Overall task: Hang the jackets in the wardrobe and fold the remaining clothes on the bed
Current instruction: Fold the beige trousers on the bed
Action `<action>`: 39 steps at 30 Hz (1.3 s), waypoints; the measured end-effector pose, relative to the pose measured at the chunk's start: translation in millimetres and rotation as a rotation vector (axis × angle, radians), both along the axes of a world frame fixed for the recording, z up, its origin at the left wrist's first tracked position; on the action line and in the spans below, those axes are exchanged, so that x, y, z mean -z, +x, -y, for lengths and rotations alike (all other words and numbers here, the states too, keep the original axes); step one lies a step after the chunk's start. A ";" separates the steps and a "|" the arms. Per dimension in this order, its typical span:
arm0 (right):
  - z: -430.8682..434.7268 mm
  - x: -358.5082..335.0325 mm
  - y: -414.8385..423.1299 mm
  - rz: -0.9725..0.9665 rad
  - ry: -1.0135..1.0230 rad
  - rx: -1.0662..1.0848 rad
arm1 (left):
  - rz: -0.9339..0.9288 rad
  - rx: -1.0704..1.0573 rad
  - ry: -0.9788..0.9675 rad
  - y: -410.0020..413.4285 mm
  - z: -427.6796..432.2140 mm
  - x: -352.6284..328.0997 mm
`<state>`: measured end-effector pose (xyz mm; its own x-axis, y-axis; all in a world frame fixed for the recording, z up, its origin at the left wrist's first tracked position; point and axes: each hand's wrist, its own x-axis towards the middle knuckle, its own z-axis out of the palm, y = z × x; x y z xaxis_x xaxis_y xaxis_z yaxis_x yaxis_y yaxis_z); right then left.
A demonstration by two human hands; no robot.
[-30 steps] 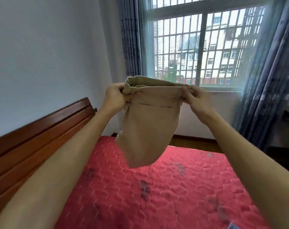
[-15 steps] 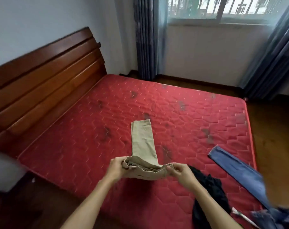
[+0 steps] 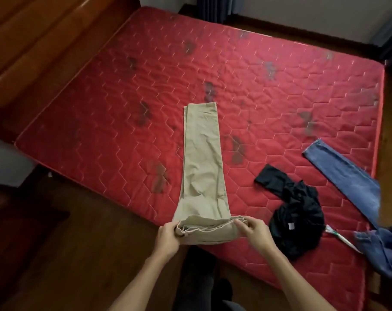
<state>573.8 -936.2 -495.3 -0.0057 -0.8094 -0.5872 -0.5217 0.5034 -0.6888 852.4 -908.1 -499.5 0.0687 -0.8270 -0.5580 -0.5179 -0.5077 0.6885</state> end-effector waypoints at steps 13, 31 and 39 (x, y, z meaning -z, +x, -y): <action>159.5 182.0 41.1 -0.082 0.138 0.011 | 0.057 -0.115 0.096 26.2 169.2 197.5; 17.8 226.9 39.9 -0.264 0.471 0.065 | 0.148 -0.171 0.443 31.6 24.2 250.0; -95.6 200.2 22.6 -0.141 0.443 0.135 | 0.162 -0.090 0.508 16.2 -87.5 222.5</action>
<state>596.4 -840.5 -695.6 -0.1974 -0.4681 -0.8614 -0.5043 0.8020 -0.3202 868.6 -820.7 -722.1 0.2454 -0.4423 -0.8627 -0.5362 -0.8033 0.2593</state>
